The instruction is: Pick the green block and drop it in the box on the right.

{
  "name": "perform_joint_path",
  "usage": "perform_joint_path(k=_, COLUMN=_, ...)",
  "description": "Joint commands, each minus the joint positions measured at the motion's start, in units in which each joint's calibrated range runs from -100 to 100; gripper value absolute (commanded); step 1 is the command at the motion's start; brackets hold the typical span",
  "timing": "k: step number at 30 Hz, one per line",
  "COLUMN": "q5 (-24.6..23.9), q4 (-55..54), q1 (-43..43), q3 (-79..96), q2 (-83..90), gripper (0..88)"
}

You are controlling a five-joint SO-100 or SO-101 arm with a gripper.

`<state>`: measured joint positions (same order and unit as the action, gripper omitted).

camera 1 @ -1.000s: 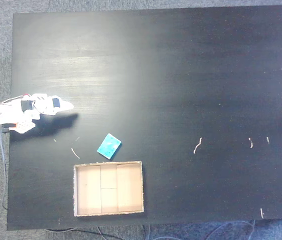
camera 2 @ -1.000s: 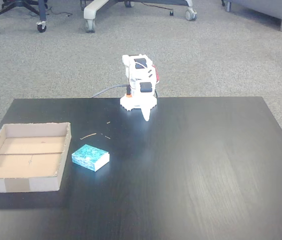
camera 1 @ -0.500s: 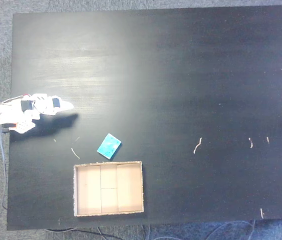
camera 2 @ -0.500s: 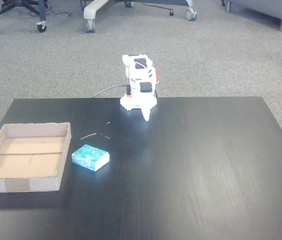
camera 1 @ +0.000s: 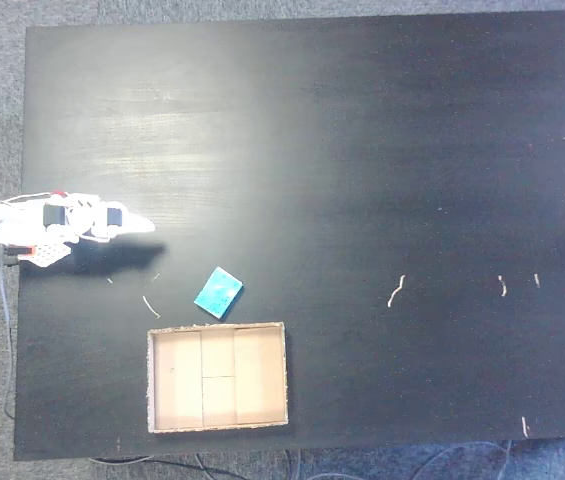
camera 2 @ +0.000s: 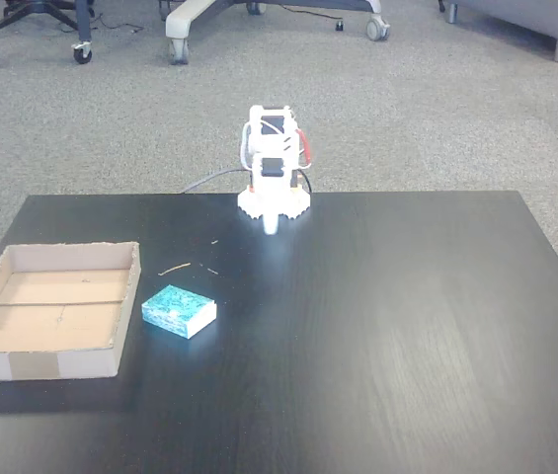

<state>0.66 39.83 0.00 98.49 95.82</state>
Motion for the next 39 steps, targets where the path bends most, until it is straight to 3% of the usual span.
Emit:
perform_joint_path(k=1, q5=-1.66, q4=-4.82, q1=7.20, q3=-9.28, q2=-14.71, gripper=0.2)
perform_joint_path(k=7, q5=-7.86, q4=-2.59, q1=18.39, q3=-40.64, q2=-57.89, gripper=0.2)
perform_joint_path(k=9, q5=-8.11, q4=-2.51, q1=20.08, q3=-47.63, q2=-67.80, gripper=16.3)
perform_joint_path(k=12, q5=-7.91, q4=-2.75, q1=20.84, q3=-53.25, q2=-76.52, gripper=28.1)
perform_joint_path(k=14, q5=-6.84, q4=-2.75, q1=20.54, q3=-56.60, q2=-80.75, gripper=44.4)
perform_joint_path(k=18, q5=-6.50, q4=-2.67, q1=20.77, q3=-59.68, q2=-83.97, gripper=53.4)
perform_joint_path(k=28, q5=-5.08, q4=4.10, q1=21.46, q3=-84.89, q2=-107.68, gripper=46.8)
perform_joint_path(k=39, q5=-1.90, q4=5.01, q1=18.01, q3=-100.03, q2=-118.60, gripper=37.2)
